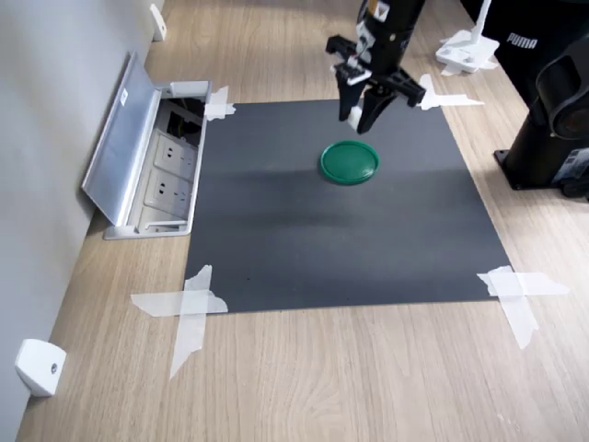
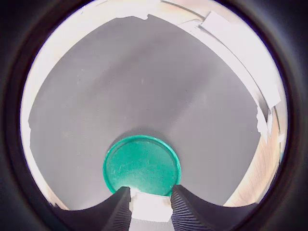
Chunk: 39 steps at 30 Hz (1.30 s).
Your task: Grasp a white terminal and put it on the green lid.
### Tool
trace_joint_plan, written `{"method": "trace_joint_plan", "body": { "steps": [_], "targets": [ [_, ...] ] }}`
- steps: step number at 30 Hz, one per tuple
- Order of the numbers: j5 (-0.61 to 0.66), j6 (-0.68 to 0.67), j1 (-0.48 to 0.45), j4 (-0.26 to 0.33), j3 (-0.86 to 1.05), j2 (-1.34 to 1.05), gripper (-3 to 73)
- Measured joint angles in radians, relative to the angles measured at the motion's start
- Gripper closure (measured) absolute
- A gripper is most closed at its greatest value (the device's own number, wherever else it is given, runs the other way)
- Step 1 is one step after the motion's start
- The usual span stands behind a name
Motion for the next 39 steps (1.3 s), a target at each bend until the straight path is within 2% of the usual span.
{"method": "trace_joint_plan", "body": {
  "steps": [10, 19, 21, 27, 30, 35, 39],
  "targets": [
    [-0.048, 0.029, 0.022, -0.042, 0.0, 0.131, 38.8],
    [-0.063, -0.025, 0.022, -0.055, 0.0, 0.176, 38.0],
    [-0.07, -0.032, 0.022, -0.052, 0.0, 0.177, 33.9],
    [-0.077, -0.034, 0.022, -0.019, 0.0, 0.177, 14.0],
    [-0.057, -0.034, 0.022, -0.011, 0.0, 0.168, 9.8],
    [-0.044, -0.033, 0.022, 0.016, -0.019, -0.003, 10.2],
    [-0.046, -0.008, 0.022, 0.039, -0.09, -0.185, 16.9]
  ]
}}
